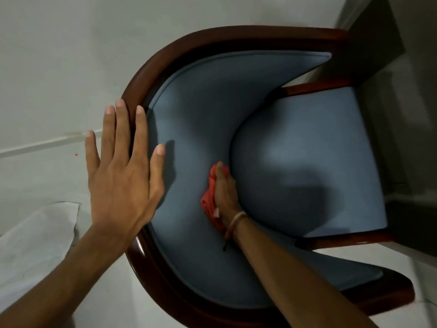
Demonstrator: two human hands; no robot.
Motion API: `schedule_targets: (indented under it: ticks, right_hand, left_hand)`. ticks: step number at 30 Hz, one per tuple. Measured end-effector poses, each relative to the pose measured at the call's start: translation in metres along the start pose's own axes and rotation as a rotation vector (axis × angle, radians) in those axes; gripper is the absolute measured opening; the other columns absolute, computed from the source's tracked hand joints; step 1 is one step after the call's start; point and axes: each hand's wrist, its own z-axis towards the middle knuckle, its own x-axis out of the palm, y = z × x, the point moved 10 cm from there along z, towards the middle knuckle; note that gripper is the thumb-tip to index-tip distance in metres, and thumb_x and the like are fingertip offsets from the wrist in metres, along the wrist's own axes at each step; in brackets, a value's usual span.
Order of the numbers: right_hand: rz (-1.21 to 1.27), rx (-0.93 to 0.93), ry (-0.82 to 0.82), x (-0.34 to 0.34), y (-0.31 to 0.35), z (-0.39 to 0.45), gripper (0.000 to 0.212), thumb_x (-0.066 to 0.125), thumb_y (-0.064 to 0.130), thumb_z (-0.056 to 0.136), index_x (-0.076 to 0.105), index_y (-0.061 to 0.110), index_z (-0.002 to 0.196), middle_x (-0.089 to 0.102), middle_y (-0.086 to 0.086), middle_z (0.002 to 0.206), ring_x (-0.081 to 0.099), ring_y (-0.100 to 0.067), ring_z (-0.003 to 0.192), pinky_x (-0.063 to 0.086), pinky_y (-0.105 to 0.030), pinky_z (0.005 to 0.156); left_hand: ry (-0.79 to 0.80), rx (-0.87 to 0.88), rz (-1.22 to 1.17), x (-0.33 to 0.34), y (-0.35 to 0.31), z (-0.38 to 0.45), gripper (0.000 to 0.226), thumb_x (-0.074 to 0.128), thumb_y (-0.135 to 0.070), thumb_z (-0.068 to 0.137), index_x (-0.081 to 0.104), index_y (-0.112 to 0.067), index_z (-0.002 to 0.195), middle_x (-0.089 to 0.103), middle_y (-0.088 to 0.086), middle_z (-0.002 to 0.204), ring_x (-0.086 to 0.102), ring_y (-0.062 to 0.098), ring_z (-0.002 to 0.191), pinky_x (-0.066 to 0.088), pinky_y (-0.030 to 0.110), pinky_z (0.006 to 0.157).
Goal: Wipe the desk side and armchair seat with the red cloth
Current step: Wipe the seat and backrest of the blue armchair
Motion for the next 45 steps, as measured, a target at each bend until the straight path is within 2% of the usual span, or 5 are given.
schedule_targets:
  ticks: [7, 13, 26, 34, 45]
  right_hand:
    - [0.340, -0.185, -0.153, 0.005, 0.055, 0.080, 0.044, 0.033, 0.022, 0.111, 0.042, 0.005, 0.151, 0.056, -0.005, 0.142, 0.052, -0.011, 0.131, 0.031, 0.011, 0.096]
    - [-0.637, -0.345, 0.102, -0.023, -0.032, 0.024, 0.052, 0.031, 0.025, 0.110, 0.023, 0.012, 0.160, 0.031, -0.005, 0.165, 0.030, -0.020, 0.153, 0.015, -0.034, 0.131]
    - [0.143, 0.073, -0.062, 0.011, 0.014, -0.009, 0.033, 0.045, 0.044, 0.085, 0.063, 0.017, 0.083, 0.056, 0.004, 0.059, 0.054, -0.012, 0.049, 0.047, -0.022, 0.044]
    - [0.565, 0.132, 0.023, 0.019, 0.048, -0.078, 0.022, 0.066, 0.024, 0.096, 0.077, 0.005, 0.099, 0.074, -0.029, 0.104, 0.069, -0.031, 0.081, 0.061, -0.054, 0.088]
    - [0.983, -0.366, 0.205, -0.169, 0.238, -0.187, 0.025, 0.051, 0.029, 0.090, 0.071, 0.016, 0.085, 0.072, -0.011, 0.081, 0.070, -0.022, 0.077, 0.056, -0.028, 0.075]
  left_hand:
    - [-0.021, 0.020, 0.030, 0.003, 0.002, 0.001, 0.064, 0.011, -0.049, 0.106, 0.009, -0.019, 0.163, 0.007, 0.012, 0.173, 0.004, 0.026, 0.161, 0.010, 0.053, 0.131]
    - [-0.006, 0.014, 0.019, 0.001, 0.000, -0.001, 0.061, 0.017, -0.046, 0.107, 0.012, -0.022, 0.163, 0.007, 0.013, 0.173, 0.005, 0.027, 0.161, 0.012, 0.057, 0.130]
    - [-0.036, 0.025, 0.024, 0.003, 0.004, -0.001, 0.063, 0.011, -0.046, 0.106, 0.014, -0.018, 0.163, 0.014, 0.012, 0.172, 0.012, 0.026, 0.160, 0.019, 0.057, 0.129]
    - [-0.003, 0.018, -0.169, -0.004, 0.002, -0.003, 0.066, 0.012, -0.045, 0.104, 0.019, -0.014, 0.162, 0.020, 0.011, 0.171, 0.016, 0.026, 0.159, 0.018, 0.058, 0.129]
    - [0.459, -0.377, -1.530, -0.076, -0.160, -0.041, 0.056, 0.060, -0.070, 0.072, 0.080, -0.018, 0.080, 0.082, 0.005, 0.087, 0.078, 0.018, 0.077, 0.060, 0.026, 0.060]
